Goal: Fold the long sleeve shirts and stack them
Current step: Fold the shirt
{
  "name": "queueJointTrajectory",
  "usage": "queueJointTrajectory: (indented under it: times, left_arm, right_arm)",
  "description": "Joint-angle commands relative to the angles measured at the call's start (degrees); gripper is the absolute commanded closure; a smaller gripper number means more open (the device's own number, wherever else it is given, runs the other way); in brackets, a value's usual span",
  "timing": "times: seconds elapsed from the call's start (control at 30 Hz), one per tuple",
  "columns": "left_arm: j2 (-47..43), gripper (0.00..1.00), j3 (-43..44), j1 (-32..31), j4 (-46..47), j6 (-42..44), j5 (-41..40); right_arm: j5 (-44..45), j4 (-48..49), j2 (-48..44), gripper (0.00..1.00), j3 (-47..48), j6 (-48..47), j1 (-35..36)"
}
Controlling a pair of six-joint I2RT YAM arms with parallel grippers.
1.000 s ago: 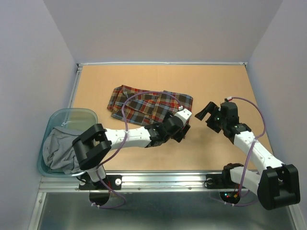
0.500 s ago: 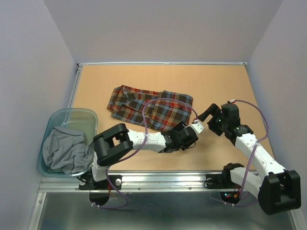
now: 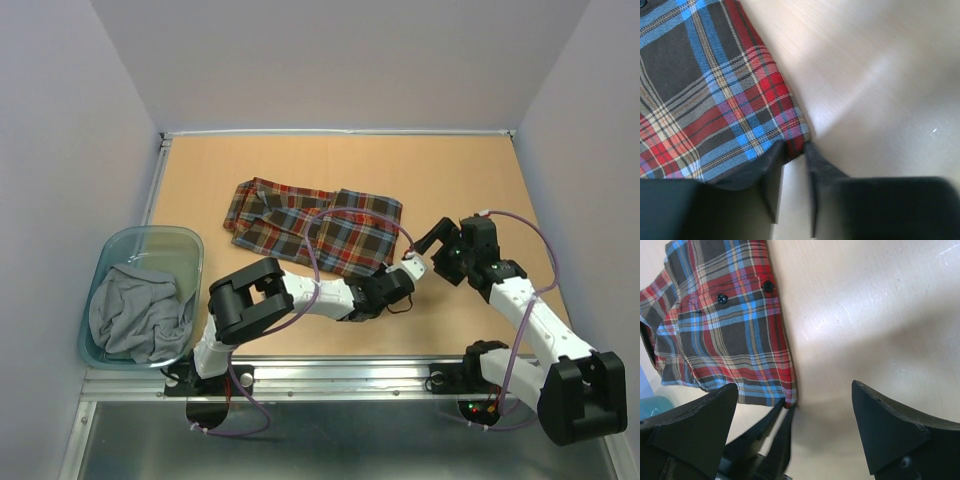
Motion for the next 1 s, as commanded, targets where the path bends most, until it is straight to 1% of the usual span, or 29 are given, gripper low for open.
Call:
queueJointTrajectory:
  times: [0.0, 0.03, 0.07, 0.17, 0.2, 0.23, 0.3, 0.4, 0.5, 0.53, 0.6, 0.63, 0.73, 0.77, 0.87, 0.9, 0.97]
  left_arm:
    - [-0.44, 0.8, -0.51, 0.62, -0.74, -2.28, -2.2]
    - [-1.14, 0.91, -1.3, 0.97, -0.13, -2.72, -1.42]
    - [-2.89, 1.0, -1.74, 1.15, 0.23, -3.86, -0.97]
    - [-5.71, 1.0, -3.41, 2.2, 1.11, -5.36, 2.98]
    - [-7.63, 1.0, -3.85, 2.9, 1.37, -6.23, 3.77]
    - [-8.43, 1.0, -4.64, 3.08, 1.9, -6.5, 5.08]
    - [-10.28, 1.0, -5.08, 3.61, 1.9, -6.94, 5.62]
    - [-11.78, 1.0, -5.7, 4.31, 1.9, -8.0, 6.5]
    - [-12.66, 1.0, -6.23, 4.84, 1.9, -9.23, 7.38]
    - [-13.27, 1.0, -6.4, 4.93, 1.9, -9.58, 7.64]
    - [-13.8, 1.0, -6.76, 5.02, 1.9, -10.28, 8.17]
    - [-14.07, 1.0, -6.84, 5.02, 1.99, -10.37, 8.43]
    - [-14.59, 1.0, -6.93, 5.02, 1.9, -11.25, 9.05]
    - [-14.6, 1.0, -6.85, 5.02, 1.9, -11.6, 9.14]
    - [-14.95, 1.0, -6.49, 5.02, 1.64, -12.48, 8.79]
    - [-15.12, 1.0, -6.14, 4.93, 1.64, -13.0, 8.96]
    - [-15.03, 1.0, -5.88, 4.93, 1.46, -13.36, 9.22]
  right_arm:
    - [-0.8, 0.99, 1.04, 0.0, 0.3, 1.02, 0.09]
    - [-1.15, 1.77, 2.0, 0.0, 0.3, 1.37, 0.09]
    - [-1.93, 3.08, 2.44, 0.0, 0.3, 1.72, 0.09]
    - [-3.6, 6.95, 3.93, 0.0, -0.32, 3.91, 0.09]
    - [-5.35, 8.53, 4.72, 0.0, -0.84, 4.53, 0.09]
    - [-6.5, 11.94, 5.51, 0.0, -1.11, 5.84, 0.09]
    - [-9.57, 16.78, 8.94, 0.0, -1.28, 7.08, 0.09]
    - [-11.08, 21.45, 13.51, 0.0, -1.55, 8.57, 0.09]
    - [-12.75, 28.22, 17.11, 0.0, -2.25, 10.42, 0.09]
    - [-14.67, 32.06, 20.08, 0.0, -2.43, 11.73, 0.09]
    - [-16.61, 36.65, 23.17, 0.0, -3.48, 13.05, 0.09]
    - [-18.01, 41.8, 25.88, 0.0, -3.92, 14.71, 0.09]
    - [-20.56, 48.68, 30.55, 0.0, -4.36, 15.78, 0.08]
    - [-21.1, 49.5, 33.96, 0.0, -4.1, 15.78, 0.0]
    - [-23.29, 54.32, 38.73, 0.0, -2.87, 15.35, 0.09]
    - [-24.52, 55.82, 41.96, 0.01, -1.74, 15.34, 0.17]
    - [-25.67, 57.58, 45.06, 0.03, -0.85, 15.69, 0.35]
